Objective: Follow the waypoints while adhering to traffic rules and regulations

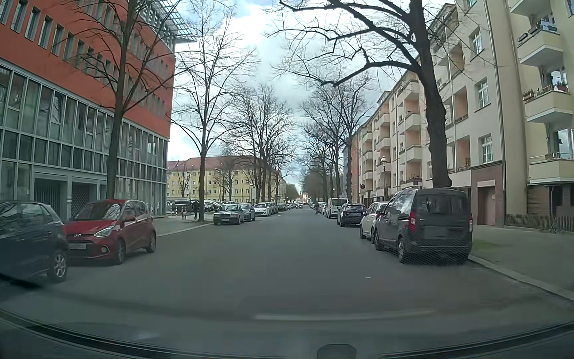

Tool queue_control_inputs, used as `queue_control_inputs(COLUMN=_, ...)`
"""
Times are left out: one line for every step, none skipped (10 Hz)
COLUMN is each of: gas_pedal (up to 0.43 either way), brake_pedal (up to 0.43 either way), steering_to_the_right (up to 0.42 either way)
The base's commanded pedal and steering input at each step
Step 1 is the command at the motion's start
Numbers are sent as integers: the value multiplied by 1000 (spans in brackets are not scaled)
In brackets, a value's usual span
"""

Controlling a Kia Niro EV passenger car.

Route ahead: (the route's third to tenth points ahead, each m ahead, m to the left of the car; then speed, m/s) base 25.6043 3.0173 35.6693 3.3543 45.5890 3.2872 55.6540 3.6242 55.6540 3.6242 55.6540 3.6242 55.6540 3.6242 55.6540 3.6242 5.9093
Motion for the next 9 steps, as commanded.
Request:
queue_control_inputs(gas_pedal=20, brake_pedal=30, steering_to_the_right=5)
queue_control_inputs(gas_pedal=20, brake_pedal=30, steering_to_the_right=5)
queue_control_inputs(gas_pedal=20, brake_pedal=30, steering_to_the_right=4)
queue_control_inputs(gas_pedal=20, brake_pedal=30, steering_to_the_right=4)
queue_control_inputs(gas_pedal=20, brake_pedal=30, steering_to_the_right=4)
queue_control_inputs(gas_pedal=20, brake_pedal=30, steering_to_the_right=4)
queue_control_inputs(gas_pedal=20, brake_pedal=30, steering_to_the_right=4)
queue_control_inputs(gas_pedal=20, brake_pedal=30, steering_to_the_right=4)
queue_control_inputs(gas_pedal=20, brake_pedal=30, steering_to_the_right=4)
